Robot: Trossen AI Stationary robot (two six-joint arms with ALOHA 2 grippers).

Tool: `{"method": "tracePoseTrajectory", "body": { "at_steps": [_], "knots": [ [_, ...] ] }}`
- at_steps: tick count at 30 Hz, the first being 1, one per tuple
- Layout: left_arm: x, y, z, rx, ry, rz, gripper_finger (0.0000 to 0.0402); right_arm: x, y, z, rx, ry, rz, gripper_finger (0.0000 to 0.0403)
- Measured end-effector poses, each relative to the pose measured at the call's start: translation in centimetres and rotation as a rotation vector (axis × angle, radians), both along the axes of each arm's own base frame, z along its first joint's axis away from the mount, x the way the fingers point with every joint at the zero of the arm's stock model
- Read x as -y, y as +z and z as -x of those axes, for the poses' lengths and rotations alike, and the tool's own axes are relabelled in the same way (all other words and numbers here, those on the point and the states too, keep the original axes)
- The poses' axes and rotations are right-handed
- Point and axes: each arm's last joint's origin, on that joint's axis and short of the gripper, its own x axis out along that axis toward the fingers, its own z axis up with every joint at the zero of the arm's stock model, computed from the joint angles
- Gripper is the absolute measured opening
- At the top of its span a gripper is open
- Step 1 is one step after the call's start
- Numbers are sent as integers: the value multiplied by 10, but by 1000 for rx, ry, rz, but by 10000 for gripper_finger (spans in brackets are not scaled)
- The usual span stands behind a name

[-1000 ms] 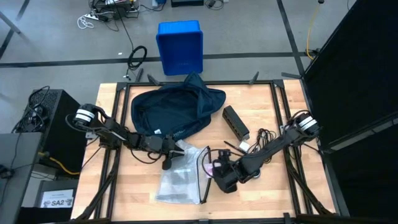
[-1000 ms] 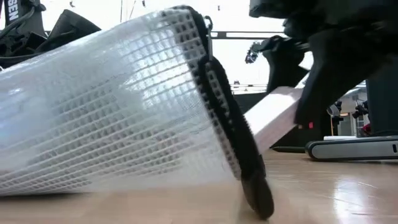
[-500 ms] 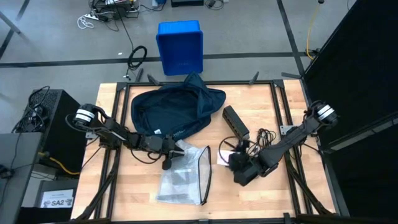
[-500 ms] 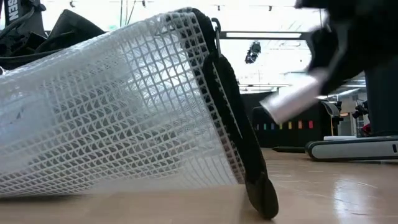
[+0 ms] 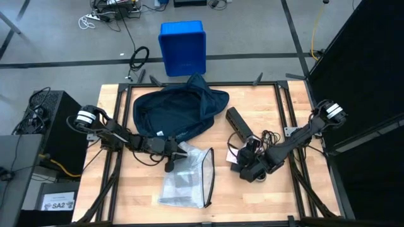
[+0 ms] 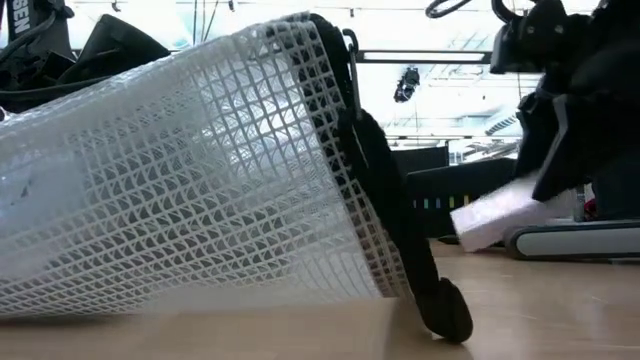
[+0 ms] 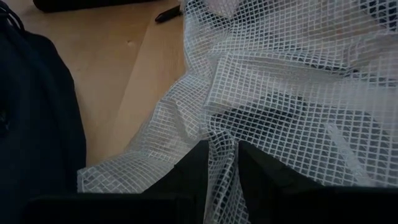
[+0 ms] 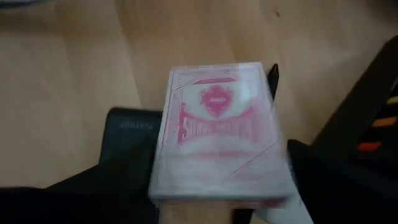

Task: Unpack backpack
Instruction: Remove the pink card box from the white mesh envelope, then remove the black calculator from the white mesh envelope

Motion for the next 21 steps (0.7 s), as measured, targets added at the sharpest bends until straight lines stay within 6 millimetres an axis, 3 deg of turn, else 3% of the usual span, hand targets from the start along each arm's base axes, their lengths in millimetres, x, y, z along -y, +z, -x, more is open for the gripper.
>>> {"method": "tracePoseTrajectory", "body": {
  "at_steps": [5,12,17,21],
  "knots": [
    [0,0,0,0,0,0,62,-2,11,-8,19,34,-1,353],
    [0,0,0,0,0,0,62,-6,27,-24,118,101,-20,329],
    [0,2,-1,25,-3,-3,62,-20,31,-50,310,247,-56,305],
    [1,4,-2,38,-10,3,62,-30,19,-75,414,373,-68,283]
  ]
}}
